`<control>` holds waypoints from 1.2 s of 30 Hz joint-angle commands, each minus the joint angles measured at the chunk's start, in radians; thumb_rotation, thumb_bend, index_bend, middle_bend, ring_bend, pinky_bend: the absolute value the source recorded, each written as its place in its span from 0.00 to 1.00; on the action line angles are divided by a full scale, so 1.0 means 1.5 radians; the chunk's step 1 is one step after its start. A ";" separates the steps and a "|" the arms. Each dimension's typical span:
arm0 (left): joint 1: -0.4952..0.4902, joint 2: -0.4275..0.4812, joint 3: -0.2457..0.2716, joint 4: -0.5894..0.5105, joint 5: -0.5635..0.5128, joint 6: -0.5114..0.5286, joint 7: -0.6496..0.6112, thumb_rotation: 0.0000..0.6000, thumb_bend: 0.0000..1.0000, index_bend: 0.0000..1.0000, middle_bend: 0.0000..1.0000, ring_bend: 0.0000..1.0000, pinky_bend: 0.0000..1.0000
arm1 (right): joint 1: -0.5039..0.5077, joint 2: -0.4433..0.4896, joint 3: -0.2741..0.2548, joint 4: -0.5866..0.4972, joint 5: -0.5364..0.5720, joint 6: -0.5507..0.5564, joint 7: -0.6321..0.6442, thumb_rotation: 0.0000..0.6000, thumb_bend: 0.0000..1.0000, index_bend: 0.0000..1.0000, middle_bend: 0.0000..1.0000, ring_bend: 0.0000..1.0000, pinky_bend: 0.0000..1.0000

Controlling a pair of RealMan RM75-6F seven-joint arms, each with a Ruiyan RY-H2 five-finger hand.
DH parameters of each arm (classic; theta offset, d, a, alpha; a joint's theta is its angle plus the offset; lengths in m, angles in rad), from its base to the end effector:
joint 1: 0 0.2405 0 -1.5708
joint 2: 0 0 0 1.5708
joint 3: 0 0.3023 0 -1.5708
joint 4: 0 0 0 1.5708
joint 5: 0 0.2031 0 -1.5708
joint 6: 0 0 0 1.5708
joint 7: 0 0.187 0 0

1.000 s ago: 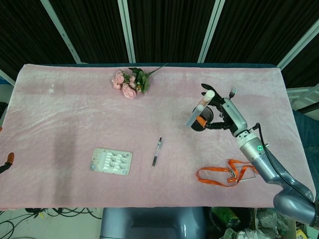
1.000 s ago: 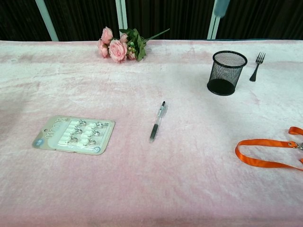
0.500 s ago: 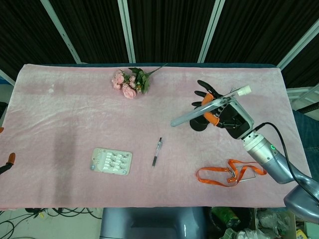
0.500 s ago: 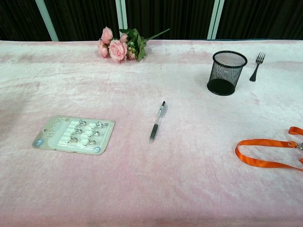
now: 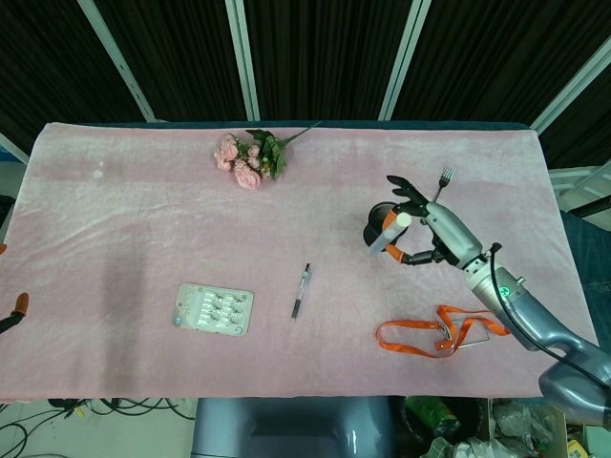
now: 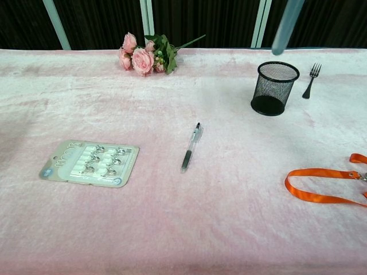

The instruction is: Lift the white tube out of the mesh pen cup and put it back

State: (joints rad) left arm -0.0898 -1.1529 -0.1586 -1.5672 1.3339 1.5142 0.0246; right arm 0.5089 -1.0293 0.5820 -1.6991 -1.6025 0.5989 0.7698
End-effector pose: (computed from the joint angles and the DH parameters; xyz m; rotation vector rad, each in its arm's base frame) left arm -0.3703 0.2471 0.2148 -1.1688 -0.8483 -0.8941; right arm -0.1589 -0.4124 0.1671 1.7183 -1.5007 1.3803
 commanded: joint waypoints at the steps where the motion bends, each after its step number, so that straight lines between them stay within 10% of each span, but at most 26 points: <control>1: 0.000 0.002 0.000 -0.002 -0.001 -0.003 -0.004 1.00 0.34 0.13 0.10 0.00 0.00 | 0.044 -0.020 -0.087 -0.015 0.260 -0.015 -0.471 1.00 0.33 0.64 0.02 0.08 0.19; 8: 0.001 0.004 0.000 -0.002 0.000 -0.001 -0.005 1.00 0.34 0.13 0.10 0.00 0.00 | 0.068 -0.003 -0.091 -0.061 0.363 0.002 -0.469 1.00 0.34 0.65 0.02 0.08 0.19; 22: 0.001 0.004 0.002 -0.005 0.004 0.000 -0.005 1.00 0.34 0.13 0.10 0.00 0.00 | -0.065 0.012 0.147 -0.155 0.104 -0.001 0.407 1.00 0.34 0.66 0.02 0.09 0.19; 29: 0.003 0.005 0.001 -0.006 0.003 0.003 -0.006 1.00 0.34 0.13 0.10 0.00 0.00 | -0.047 0.027 0.053 -0.023 -0.153 0.222 0.836 1.00 0.34 0.66 0.02 0.09 0.19; 36: 0.002 0.004 0.002 -0.006 0.004 0.000 -0.004 1.00 0.34 0.13 0.10 0.00 0.00 | 0.015 0.058 -0.054 0.056 -0.223 0.228 0.747 1.00 0.34 0.67 0.02 0.09 0.19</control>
State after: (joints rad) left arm -0.0874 -1.1472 -0.1556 -1.5762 1.3395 1.5148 0.0191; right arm 0.4818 -0.9878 0.6240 -1.7428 -1.7544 0.8590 1.9966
